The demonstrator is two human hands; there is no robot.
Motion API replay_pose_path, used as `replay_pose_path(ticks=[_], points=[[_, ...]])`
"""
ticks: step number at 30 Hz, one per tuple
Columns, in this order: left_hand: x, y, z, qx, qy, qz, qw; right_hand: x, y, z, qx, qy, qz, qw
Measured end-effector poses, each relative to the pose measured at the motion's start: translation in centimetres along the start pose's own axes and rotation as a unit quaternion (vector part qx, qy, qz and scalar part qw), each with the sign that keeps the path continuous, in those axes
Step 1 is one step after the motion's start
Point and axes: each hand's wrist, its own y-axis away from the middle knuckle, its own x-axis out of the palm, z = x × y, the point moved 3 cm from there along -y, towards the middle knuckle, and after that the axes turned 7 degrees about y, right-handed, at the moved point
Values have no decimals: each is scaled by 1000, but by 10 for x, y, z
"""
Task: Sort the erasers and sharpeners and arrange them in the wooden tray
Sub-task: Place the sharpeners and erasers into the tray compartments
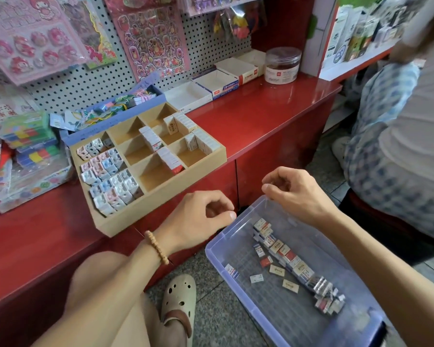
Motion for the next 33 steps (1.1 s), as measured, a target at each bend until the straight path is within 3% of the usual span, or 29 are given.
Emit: replay_pose_path(ticks=[4,9,15,19,24,28,33], points=[[52,15,18,-3,5,56,998,-11,26,-27,40,19,-19,999],[122,25,55,-31,10,123,992,16,76,-102,163,-37,-62,984],[197,16,113,-56,-26,188,980,111,146,-209,372,-99,-107,917],[216,-3,150,-53,-77,219,971,155,156,-253,461,-86,-115,876],[210,-29,185,-51,-98,225,968,168,131,-303,504,23,-131,853],[207,-34,202,-32,-110,200,973,180,119,-351,505,153,-67,847],[214,-28,200,29,-167,177,970,212,119,-365,507,171,-107,838]])
